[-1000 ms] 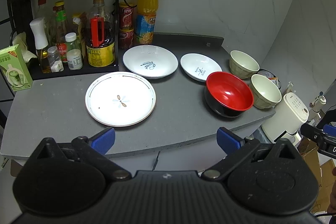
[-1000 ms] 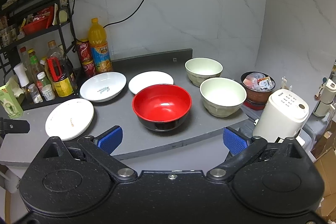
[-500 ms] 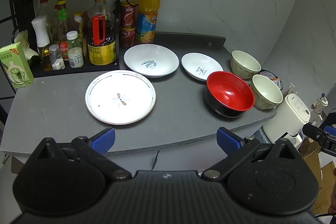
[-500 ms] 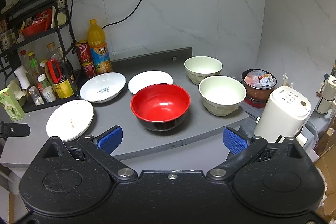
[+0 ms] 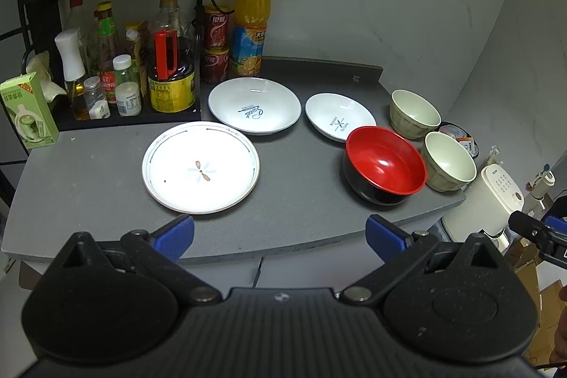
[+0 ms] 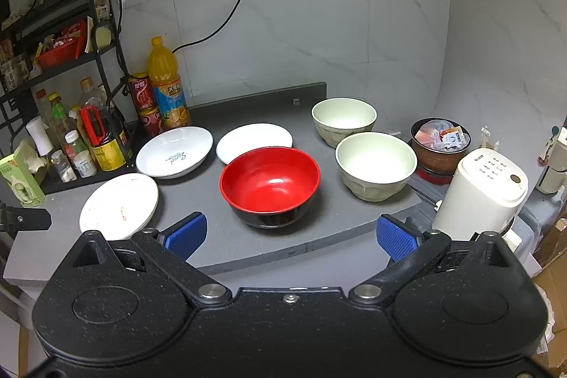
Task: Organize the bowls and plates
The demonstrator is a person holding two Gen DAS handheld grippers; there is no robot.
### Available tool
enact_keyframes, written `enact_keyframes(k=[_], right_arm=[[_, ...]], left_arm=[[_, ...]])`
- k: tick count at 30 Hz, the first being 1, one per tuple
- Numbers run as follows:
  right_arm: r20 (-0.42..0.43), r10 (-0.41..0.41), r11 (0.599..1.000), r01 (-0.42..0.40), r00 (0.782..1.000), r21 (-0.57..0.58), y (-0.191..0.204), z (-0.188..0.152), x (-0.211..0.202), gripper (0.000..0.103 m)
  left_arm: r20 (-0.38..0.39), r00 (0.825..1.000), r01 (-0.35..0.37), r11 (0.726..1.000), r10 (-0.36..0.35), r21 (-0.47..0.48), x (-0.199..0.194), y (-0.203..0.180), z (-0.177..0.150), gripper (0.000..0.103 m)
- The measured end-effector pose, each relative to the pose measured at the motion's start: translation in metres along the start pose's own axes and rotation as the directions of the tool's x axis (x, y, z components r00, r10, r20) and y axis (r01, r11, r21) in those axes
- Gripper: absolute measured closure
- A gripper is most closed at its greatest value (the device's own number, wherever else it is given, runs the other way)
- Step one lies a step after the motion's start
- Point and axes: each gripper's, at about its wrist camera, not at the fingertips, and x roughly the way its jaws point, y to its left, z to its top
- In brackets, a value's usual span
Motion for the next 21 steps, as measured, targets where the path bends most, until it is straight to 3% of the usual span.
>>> enact_keyframes(k=[12, 21], right_arm=[[-0.005, -0.022, 1.000, 0.022, 1.000, 0.014, -0.010, 0.012, 0.016, 0.000], [-0.010, -0.038, 0.997, 0.039, 0.999, 0.065, -0.028, 0.025, 0.044, 0.000]], left_arm=[[-0.004, 1.000, 0.012, 1.000, -0.012, 0.008, 0.017, -0.018, 0.021, 0.001], [-0.034, 0.999, 0.037, 0.999, -0.035, 0.036, 0.058, -0.035, 0.044, 0.001]])
